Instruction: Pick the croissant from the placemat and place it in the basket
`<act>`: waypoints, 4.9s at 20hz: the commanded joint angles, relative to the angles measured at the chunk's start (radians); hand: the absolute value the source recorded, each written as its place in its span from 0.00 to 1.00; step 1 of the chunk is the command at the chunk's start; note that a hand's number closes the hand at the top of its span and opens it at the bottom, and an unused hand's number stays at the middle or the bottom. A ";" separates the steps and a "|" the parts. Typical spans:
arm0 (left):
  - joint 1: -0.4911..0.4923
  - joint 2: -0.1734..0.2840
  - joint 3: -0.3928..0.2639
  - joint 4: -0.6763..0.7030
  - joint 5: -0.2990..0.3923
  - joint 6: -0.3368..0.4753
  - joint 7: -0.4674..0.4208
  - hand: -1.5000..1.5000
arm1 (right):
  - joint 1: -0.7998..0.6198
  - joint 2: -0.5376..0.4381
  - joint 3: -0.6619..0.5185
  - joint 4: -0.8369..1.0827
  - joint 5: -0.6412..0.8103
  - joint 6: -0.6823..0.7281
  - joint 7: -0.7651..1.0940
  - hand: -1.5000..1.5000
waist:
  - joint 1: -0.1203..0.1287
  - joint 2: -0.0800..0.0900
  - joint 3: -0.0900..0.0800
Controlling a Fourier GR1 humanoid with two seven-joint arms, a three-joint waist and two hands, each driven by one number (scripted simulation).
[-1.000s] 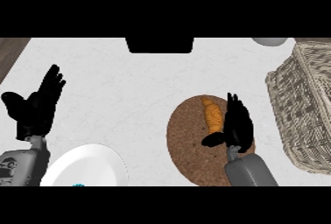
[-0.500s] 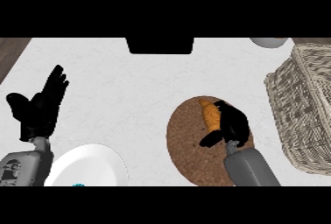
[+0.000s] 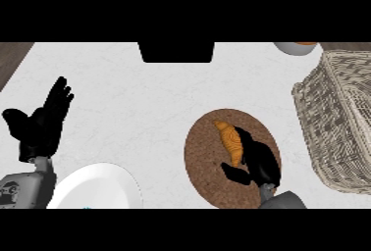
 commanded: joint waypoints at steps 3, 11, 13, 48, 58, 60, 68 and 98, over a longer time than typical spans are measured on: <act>0.009 -0.004 -0.006 -0.014 -0.004 0.003 0.001 0.50 | 0.286 -0.098 0.269 -0.013 -0.034 0.073 -0.388 1.00 | -0.006 0.025 0.029; 0.070 -0.010 0.008 -0.013 0.002 0.001 -0.037 0.50 | 0.569 -0.273 0.211 -0.221 -0.302 -0.040 -0.822 1.00 | -0.027 0.027 0.026; 0.051 0.033 0.054 0.001 0.034 -0.025 -0.026 0.50 | 0.647 -0.309 0.197 -0.286 -0.400 -0.031 -0.942 1.00 | -0.038 0.027 0.026; -0.014 0.002 0.028 -0.003 0.004 -0.030 -0.001 0.50 | 0.553 -0.758 -0.668 -1.063 -1.268 0.007 -0.207 1.00 | 0.025 0.039 0.022; 0.022 -0.034 -0.002 -0.011 -0.025 -0.026 -0.026 0.50 | 0.202 -0.698 -0.386 -0.652 -0.998 0.055 -0.178 1.00 | 0.029 0.039 0.024; -0.022 -0.020 0.018 0.025 -0.018 -0.032 -0.018 0.50 | 0.110 -0.690 -0.418 -0.544 -1.001 0.078 -0.175 1.00 | 0.025 0.039 0.024; 0.041 -0.041 -0.005 -0.083 -0.046 -0.013 0.023 0.50 | 0.033 -0.626 -0.485 -0.333 -0.951 0.213 -0.280 1.00 | 0.018 0.035 0.024; -0.014 -0.034 0.019 -0.065 -0.039 -0.032 0.060 0.50 | -0.262 -0.714 -0.380 0.120 -0.168 0.055 -0.710 1.00 | 0.027 0.037 0.024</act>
